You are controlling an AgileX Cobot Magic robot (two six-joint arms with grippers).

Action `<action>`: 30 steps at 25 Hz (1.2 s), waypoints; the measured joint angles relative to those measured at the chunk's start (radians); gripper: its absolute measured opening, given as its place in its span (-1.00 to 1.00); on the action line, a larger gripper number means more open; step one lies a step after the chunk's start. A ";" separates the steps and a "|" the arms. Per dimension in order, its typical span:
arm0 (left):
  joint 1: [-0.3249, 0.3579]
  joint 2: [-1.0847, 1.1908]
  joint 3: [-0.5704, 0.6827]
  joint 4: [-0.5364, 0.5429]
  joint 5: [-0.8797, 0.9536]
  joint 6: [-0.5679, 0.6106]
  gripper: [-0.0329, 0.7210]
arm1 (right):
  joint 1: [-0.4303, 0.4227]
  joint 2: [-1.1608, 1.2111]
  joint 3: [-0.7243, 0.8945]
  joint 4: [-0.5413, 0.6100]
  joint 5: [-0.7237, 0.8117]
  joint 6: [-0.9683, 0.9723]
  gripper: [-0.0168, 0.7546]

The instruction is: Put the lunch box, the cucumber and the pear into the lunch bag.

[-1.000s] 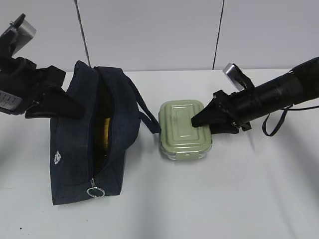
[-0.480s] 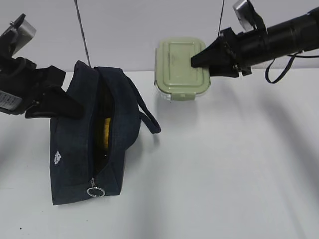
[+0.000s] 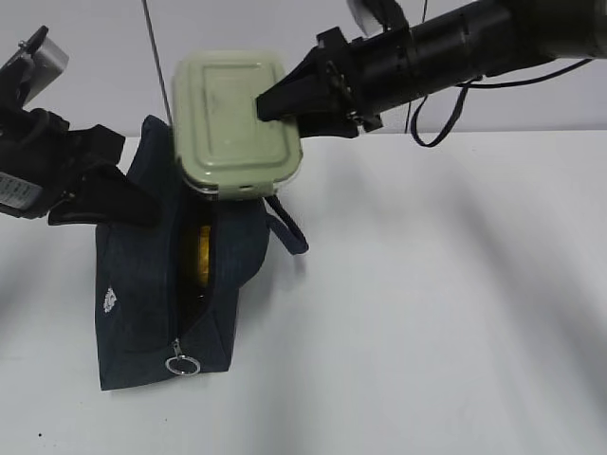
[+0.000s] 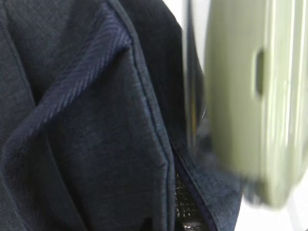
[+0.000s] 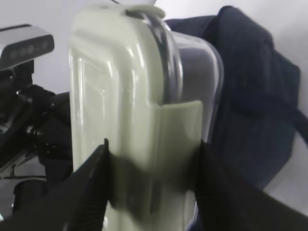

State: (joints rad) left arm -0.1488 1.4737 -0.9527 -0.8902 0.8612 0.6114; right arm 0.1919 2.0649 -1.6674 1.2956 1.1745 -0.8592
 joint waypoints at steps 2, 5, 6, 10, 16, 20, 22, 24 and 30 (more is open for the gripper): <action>0.000 0.000 0.000 0.000 -0.001 0.000 -0.91 | 0.026 0.000 0.000 -0.016 0.002 0.002 0.04; 0.000 0.000 0.000 0.000 -0.002 0.000 -0.91 | 0.040 0.000 0.000 -0.091 0.008 0.035 0.04; 0.000 0.000 0.000 -0.001 -0.003 0.000 -0.91 | 0.040 0.000 0.000 -0.135 0.006 0.057 0.04; 0.000 0.000 0.000 -0.008 -0.003 0.000 -0.91 | 0.040 0.000 0.000 -0.320 -0.005 0.148 0.04; -0.002 0.000 0.000 -0.009 -0.004 0.000 -0.91 | 0.042 -0.001 0.000 -0.383 -0.019 0.265 0.04; -0.002 0.000 0.000 -0.009 -0.004 0.000 -0.91 | 0.087 -0.002 0.000 -0.401 -0.084 0.303 0.04; -0.002 0.000 0.000 -0.012 -0.004 0.000 -0.91 | 0.128 -0.002 0.000 -0.407 -0.123 0.311 0.04; -0.002 0.000 0.000 -0.015 -0.004 0.000 -0.91 | 0.167 -0.002 0.000 -0.408 -0.166 0.313 0.04; -0.002 0.000 0.000 -0.035 -0.011 0.001 -0.91 | 0.252 -0.002 0.000 -0.408 -0.267 0.317 0.05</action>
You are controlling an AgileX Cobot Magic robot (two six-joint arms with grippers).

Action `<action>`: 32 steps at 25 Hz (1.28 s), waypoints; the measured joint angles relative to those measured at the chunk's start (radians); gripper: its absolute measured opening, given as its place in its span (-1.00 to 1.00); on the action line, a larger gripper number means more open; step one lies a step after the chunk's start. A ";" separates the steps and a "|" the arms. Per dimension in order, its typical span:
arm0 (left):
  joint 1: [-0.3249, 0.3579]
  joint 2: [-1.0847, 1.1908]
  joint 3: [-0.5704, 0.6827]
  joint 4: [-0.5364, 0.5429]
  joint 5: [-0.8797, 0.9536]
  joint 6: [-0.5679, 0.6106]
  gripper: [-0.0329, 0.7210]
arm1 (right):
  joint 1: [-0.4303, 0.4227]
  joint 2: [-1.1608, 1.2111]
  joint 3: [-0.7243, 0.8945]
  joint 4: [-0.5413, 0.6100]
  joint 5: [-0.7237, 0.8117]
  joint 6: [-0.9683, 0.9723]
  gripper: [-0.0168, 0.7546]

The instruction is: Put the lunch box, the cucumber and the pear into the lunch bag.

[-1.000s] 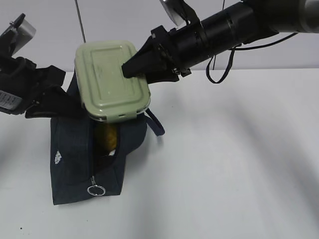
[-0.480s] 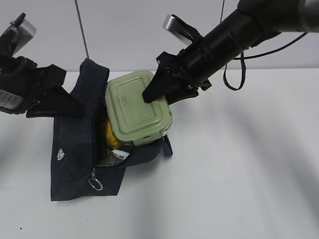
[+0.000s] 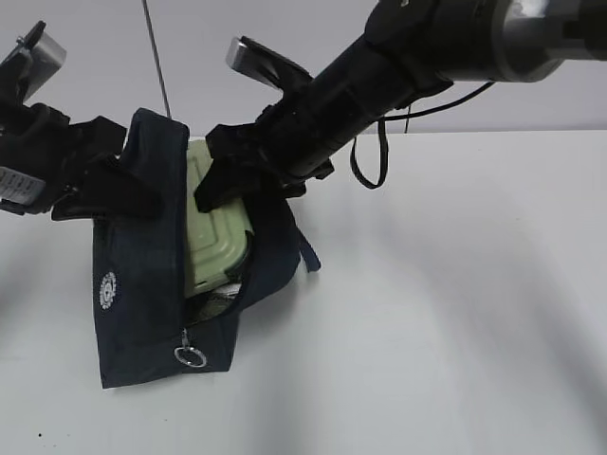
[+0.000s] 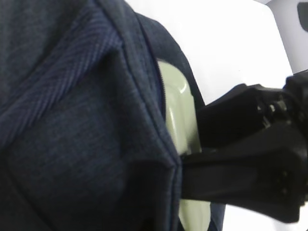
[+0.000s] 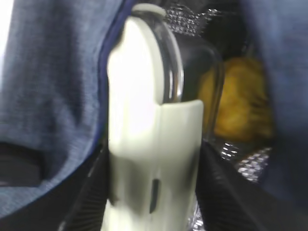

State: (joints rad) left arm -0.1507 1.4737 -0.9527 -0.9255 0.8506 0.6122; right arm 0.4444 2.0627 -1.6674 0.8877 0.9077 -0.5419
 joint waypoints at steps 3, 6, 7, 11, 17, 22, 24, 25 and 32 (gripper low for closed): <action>0.000 0.000 0.000 -0.002 0.000 0.000 -0.91 | 0.034 0.000 0.000 0.000 -0.024 0.000 0.15; 0.000 0.000 0.000 -0.005 0.002 0.000 -0.91 | 0.045 0.000 -0.002 0.032 -0.034 0.000 0.45; 0.000 0.000 0.000 -0.004 0.002 0.000 -0.91 | 0.045 0.000 -0.004 0.033 -0.036 0.000 0.52; 0.001 0.000 0.000 -0.007 0.001 0.000 -0.91 | 0.024 -0.002 -0.042 0.036 -0.007 0.000 0.59; 0.000 0.000 0.000 -0.010 0.003 0.003 -0.91 | -0.020 -0.015 -0.178 -0.096 0.096 0.056 0.48; 0.000 0.000 0.000 -0.010 0.003 0.003 -0.91 | -0.024 -0.019 -0.226 -0.359 0.162 0.178 0.47; 0.000 0.000 0.000 -0.010 0.003 0.003 -0.91 | -0.024 -0.019 -0.226 -0.442 0.183 0.211 0.47; 0.000 0.000 0.000 -0.010 0.003 0.003 -0.91 | -0.024 -0.019 -0.226 -0.472 0.187 0.219 0.47; 0.000 0.000 0.000 -0.010 0.003 0.003 -0.91 | -0.024 0.052 -0.228 -0.458 0.206 0.230 0.47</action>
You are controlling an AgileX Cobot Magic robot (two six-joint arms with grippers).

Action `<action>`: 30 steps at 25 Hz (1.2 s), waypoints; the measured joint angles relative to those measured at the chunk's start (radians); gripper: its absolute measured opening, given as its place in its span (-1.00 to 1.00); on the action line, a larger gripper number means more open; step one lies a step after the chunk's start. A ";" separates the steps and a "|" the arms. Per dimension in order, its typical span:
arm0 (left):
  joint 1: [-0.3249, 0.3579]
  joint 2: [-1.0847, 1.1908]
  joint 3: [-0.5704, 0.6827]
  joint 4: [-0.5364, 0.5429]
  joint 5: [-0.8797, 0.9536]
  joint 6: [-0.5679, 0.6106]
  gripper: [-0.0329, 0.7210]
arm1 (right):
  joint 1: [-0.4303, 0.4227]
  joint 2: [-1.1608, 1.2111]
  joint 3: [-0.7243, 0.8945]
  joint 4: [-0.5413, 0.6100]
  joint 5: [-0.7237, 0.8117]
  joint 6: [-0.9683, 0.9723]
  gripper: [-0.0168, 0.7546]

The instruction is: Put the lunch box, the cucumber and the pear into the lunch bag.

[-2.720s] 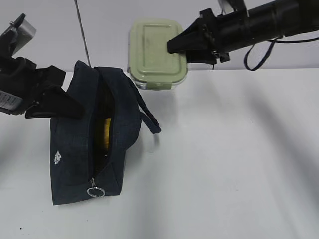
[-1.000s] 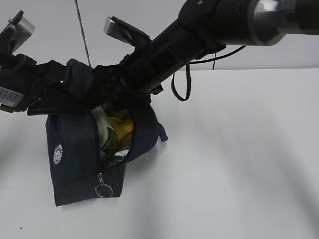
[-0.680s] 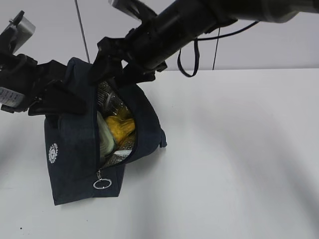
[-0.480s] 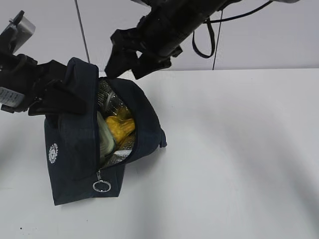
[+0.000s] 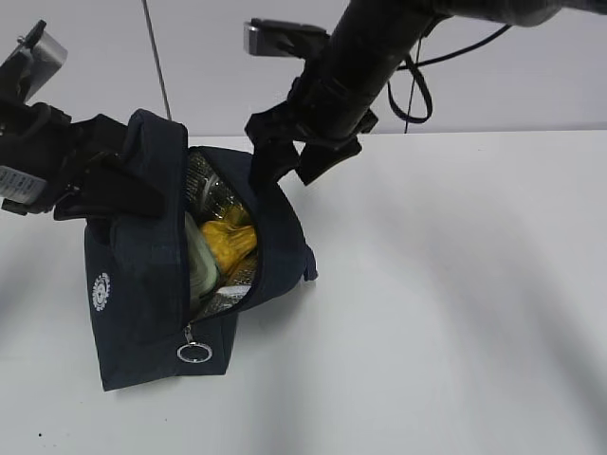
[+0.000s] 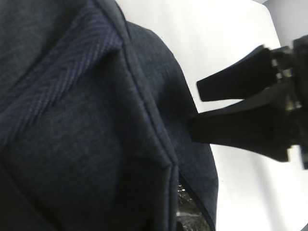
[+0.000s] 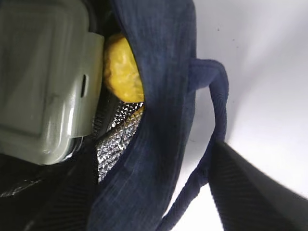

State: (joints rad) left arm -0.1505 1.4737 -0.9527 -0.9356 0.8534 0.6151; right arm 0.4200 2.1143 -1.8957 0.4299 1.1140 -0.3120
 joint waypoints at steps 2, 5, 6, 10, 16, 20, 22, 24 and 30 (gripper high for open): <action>0.000 0.000 0.000 0.000 0.000 0.000 -0.91 | 0.000 0.038 0.000 0.012 0.004 0.002 0.45; 0.000 0.000 0.000 0.000 0.000 0.000 -0.91 | 0.000 0.075 0.000 0.022 0.004 0.004 0.29; 0.000 0.000 0.000 0.000 0.000 0.000 -0.91 | 0.000 0.083 0.000 0.023 0.004 0.005 0.16; 0.000 0.000 0.000 0.000 0.000 0.000 -0.91 | 0.000 0.092 0.000 0.024 0.005 0.006 -0.58; 0.000 0.000 0.000 0.000 0.000 0.000 -0.91 | 0.000 0.093 -0.002 0.024 0.010 0.004 -0.94; 0.000 0.000 0.000 -0.014 0.000 0.000 -0.91 | 0.000 0.090 -0.042 -0.019 0.064 0.004 -0.94; 0.000 0.000 0.000 -0.044 -0.004 0.000 -0.91 | 0.000 0.076 -0.063 -0.069 0.091 0.015 -0.94; -0.003 0.000 0.000 -0.085 -0.017 0.005 -0.91 | 0.000 0.052 -0.084 -0.132 0.112 0.038 -0.94; -0.065 0.003 0.000 -0.230 -0.102 0.079 -0.91 | -0.002 -0.048 -0.106 -0.340 0.141 0.118 -0.94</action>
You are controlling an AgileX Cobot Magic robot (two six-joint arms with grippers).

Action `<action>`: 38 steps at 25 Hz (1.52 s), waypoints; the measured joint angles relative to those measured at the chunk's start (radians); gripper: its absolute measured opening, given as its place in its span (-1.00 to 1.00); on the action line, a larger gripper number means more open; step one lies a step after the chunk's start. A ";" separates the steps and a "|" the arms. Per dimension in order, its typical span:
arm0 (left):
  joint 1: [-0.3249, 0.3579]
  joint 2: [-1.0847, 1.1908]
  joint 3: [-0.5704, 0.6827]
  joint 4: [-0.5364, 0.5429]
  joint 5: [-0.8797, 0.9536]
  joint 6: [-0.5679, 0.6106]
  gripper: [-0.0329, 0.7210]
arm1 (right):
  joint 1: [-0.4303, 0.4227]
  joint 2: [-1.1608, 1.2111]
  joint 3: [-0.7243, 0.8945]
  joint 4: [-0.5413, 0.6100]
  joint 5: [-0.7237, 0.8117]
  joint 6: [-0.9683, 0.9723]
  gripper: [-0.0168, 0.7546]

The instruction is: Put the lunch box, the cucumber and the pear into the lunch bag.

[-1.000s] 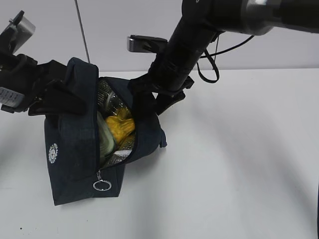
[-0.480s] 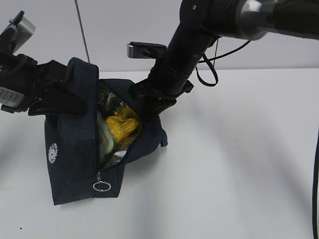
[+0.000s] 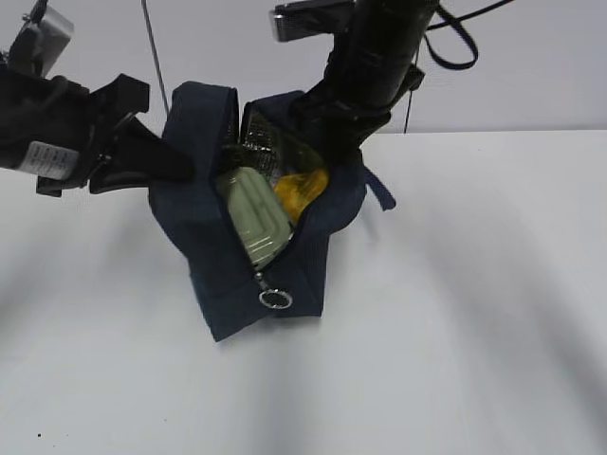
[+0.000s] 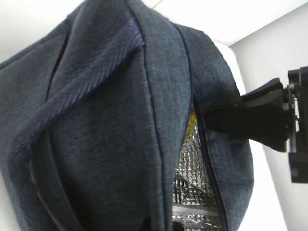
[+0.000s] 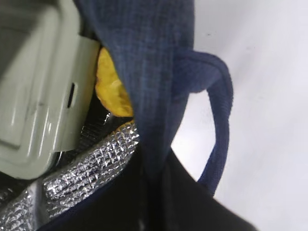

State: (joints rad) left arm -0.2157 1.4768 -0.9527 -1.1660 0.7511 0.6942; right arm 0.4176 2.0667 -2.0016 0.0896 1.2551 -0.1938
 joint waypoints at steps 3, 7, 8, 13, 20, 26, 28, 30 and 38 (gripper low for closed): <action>-0.058 0.000 0.000 -0.054 -0.057 0.024 -0.91 | 0.000 -0.036 0.000 -0.067 0.004 0.037 -0.94; -0.116 0.024 -0.001 -0.081 -0.119 0.029 -0.91 | 0.000 -0.070 0.000 -0.100 0.008 0.095 -0.94; -0.125 0.042 -0.006 -0.084 -0.119 0.029 -0.91 | 0.000 -0.072 0.000 -0.112 0.009 0.114 -0.94; -0.144 0.150 -0.084 -0.084 -0.100 0.032 -0.91 | 0.000 -0.074 0.036 -0.140 0.012 0.158 -0.94; -0.146 0.186 -0.139 -0.084 -0.099 0.032 -0.91 | 0.000 -0.074 0.129 -0.132 0.010 0.137 -0.94; -0.146 0.186 -0.139 -0.087 -0.119 0.032 -0.91 | -0.002 -0.076 0.130 -0.083 0.003 0.105 -0.70; -0.146 0.186 -0.139 -0.089 -0.119 0.032 -0.91 | -0.002 -0.076 0.130 -0.074 0.002 0.102 -0.39; -0.146 0.186 -0.139 -0.092 -0.119 0.032 -0.91 | -0.002 -0.076 0.130 -0.064 -0.002 0.100 -0.05; -0.146 0.186 -0.141 -0.091 -0.124 0.032 -0.89 | -0.002 -0.076 0.130 -0.049 -0.004 0.083 0.51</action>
State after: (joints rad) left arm -0.3616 1.6626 -1.0941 -1.2568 0.6274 0.7260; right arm 0.4155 1.9903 -1.8716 0.0404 1.2515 -0.1105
